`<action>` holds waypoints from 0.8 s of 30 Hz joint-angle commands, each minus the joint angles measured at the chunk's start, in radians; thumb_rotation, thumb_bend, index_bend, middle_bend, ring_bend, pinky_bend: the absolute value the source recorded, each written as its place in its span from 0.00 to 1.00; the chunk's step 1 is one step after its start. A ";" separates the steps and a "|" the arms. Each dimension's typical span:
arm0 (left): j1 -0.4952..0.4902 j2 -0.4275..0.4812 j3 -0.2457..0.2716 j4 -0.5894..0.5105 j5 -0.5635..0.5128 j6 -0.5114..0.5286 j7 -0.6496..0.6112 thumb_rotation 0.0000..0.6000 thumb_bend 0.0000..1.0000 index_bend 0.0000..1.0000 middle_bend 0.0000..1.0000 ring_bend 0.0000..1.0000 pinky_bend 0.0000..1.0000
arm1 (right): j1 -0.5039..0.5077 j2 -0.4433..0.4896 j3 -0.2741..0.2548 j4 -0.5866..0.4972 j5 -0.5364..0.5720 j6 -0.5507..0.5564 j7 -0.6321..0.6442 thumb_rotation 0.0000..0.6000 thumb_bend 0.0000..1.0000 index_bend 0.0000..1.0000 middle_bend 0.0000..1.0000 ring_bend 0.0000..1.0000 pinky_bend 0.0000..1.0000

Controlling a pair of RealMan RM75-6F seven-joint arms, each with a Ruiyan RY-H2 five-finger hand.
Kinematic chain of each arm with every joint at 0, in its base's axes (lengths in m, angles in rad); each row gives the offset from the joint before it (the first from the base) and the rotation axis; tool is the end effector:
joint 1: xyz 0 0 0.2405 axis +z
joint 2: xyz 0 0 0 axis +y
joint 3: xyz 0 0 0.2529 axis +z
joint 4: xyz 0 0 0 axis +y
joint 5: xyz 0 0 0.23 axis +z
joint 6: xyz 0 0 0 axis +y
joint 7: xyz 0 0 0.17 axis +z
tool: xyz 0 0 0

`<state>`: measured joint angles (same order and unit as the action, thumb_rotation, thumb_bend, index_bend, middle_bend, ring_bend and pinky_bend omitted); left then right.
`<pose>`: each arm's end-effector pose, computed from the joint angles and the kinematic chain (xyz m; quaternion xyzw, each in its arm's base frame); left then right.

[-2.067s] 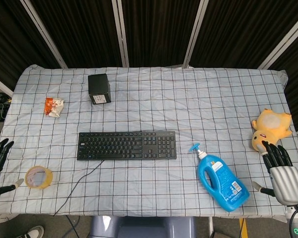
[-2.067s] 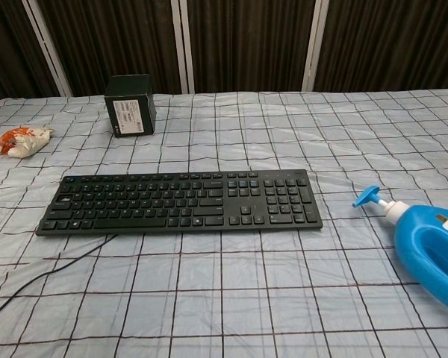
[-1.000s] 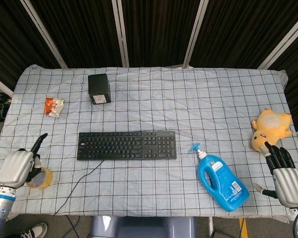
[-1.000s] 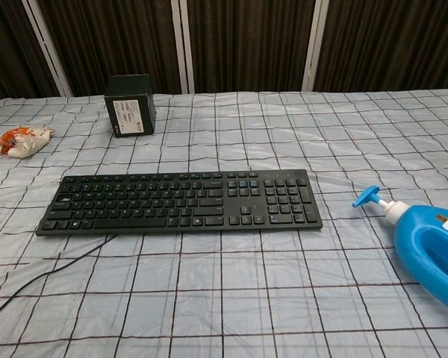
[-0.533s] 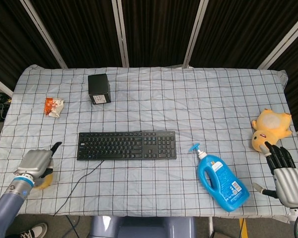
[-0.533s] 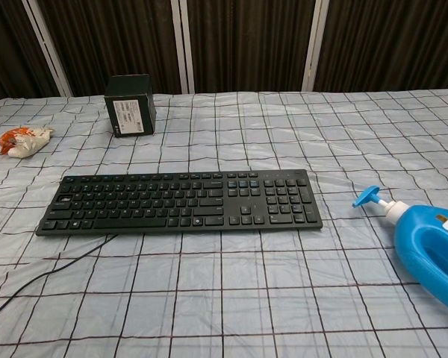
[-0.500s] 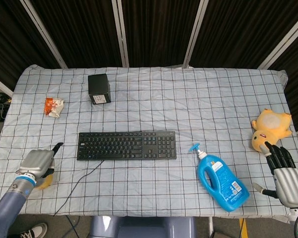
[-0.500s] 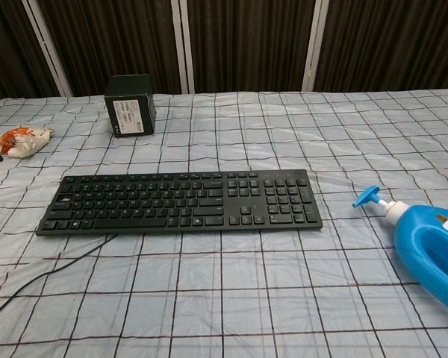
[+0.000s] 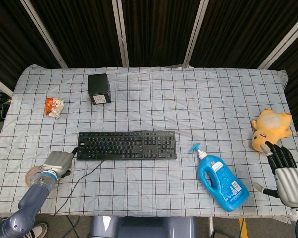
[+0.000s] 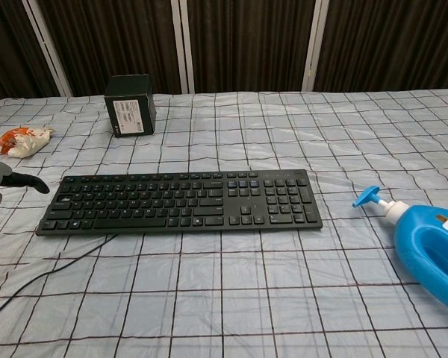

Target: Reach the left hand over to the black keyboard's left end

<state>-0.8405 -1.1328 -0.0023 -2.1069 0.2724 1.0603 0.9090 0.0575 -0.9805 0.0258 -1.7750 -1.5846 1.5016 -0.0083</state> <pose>-0.1968 0.2808 0.0223 -0.7467 -0.4759 -0.0597 0.4609 -0.2859 -0.1924 0.1601 0.6138 -0.3836 0.3993 0.5627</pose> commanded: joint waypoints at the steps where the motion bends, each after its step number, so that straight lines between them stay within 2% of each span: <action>1: -0.017 -0.024 0.010 0.020 -0.021 0.010 0.002 1.00 1.00 0.00 0.82 0.71 0.51 | 0.000 0.001 0.000 0.000 -0.001 0.000 0.001 1.00 0.06 0.00 0.00 0.00 0.00; 8: -0.055 -0.076 0.016 0.087 -0.068 0.010 -0.005 1.00 1.00 0.00 0.82 0.71 0.51 | 0.000 0.002 0.000 -0.003 0.001 -0.002 0.007 1.00 0.06 0.00 0.00 0.00 0.00; 24: -0.101 -0.135 0.042 0.145 -0.118 0.012 -0.011 1.00 1.00 0.01 0.82 0.71 0.51 | 0.000 0.005 -0.002 -0.006 0.002 -0.006 0.015 1.00 0.06 0.00 0.00 0.00 0.00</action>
<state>-0.9406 -1.2663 0.0385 -1.9640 0.1555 1.0718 0.8995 0.0577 -0.9751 0.0241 -1.7808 -1.5832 1.4958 0.0069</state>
